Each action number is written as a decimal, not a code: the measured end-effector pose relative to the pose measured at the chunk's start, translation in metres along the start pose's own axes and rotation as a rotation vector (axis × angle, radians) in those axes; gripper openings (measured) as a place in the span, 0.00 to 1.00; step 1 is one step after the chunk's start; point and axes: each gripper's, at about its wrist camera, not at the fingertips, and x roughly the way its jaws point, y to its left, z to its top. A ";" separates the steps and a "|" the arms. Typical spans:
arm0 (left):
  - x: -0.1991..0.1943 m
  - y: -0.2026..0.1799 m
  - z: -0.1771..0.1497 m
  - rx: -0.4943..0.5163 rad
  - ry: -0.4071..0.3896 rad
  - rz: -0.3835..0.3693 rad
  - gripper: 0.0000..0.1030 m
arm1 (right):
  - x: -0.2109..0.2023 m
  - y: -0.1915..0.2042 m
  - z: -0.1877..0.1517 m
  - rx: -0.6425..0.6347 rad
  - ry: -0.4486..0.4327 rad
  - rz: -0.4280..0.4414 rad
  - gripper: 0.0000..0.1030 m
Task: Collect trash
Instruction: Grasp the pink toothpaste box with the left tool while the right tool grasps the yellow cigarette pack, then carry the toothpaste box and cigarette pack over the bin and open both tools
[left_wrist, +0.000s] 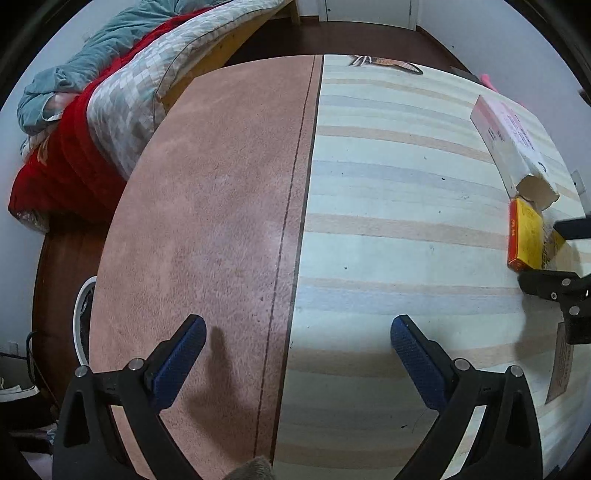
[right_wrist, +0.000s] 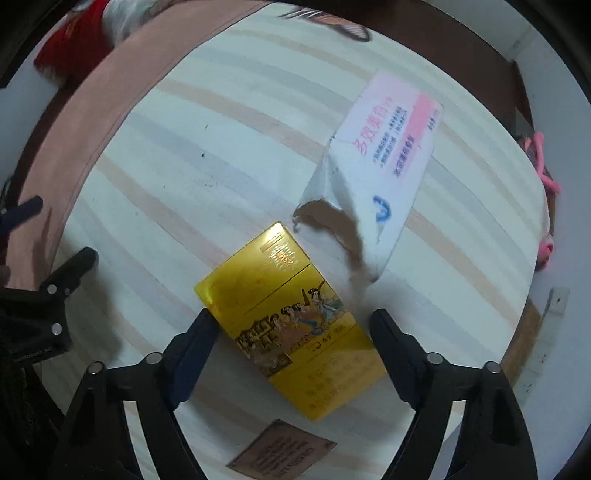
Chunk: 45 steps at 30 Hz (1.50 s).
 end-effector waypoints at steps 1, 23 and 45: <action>0.000 0.000 0.000 0.001 0.000 0.001 0.99 | -0.002 -0.003 -0.006 0.033 -0.005 0.009 0.75; -0.017 -0.124 0.131 0.063 0.074 -0.325 0.99 | -0.036 -0.197 -0.072 0.767 -0.100 0.073 0.84; -0.002 -0.148 0.112 0.222 -0.010 -0.205 0.43 | -0.018 -0.148 -0.060 0.603 -0.094 -0.087 0.58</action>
